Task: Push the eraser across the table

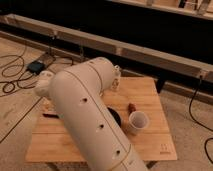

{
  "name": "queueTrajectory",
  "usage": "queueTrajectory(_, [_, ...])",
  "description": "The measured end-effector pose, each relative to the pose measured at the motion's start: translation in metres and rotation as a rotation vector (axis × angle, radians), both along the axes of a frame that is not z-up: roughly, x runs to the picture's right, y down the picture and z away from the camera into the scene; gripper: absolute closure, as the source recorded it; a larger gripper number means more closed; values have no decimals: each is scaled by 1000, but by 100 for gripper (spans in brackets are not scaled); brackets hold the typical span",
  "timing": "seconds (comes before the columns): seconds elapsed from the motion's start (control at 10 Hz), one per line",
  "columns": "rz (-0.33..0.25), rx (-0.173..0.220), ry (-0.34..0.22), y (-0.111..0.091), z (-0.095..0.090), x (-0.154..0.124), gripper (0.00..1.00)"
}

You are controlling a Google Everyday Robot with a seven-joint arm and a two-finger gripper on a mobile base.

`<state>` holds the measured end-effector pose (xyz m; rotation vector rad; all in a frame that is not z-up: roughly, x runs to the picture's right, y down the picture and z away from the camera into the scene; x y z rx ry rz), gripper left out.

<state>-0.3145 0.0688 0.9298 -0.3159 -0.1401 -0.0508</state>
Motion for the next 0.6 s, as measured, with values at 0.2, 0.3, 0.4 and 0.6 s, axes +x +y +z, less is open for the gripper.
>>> queueTrajectory(0.2, [6, -12, 9, 13, -7, 3, 20])
queueTrajectory(0.3, [5, -16, 10, 17, -10, 3, 20])
queueTrajectory(0.4, [2, -22, 10, 23, -13, 2, 20])
queueTrajectory(0.6, [-4, -32, 8, 35, -21, -1, 20])
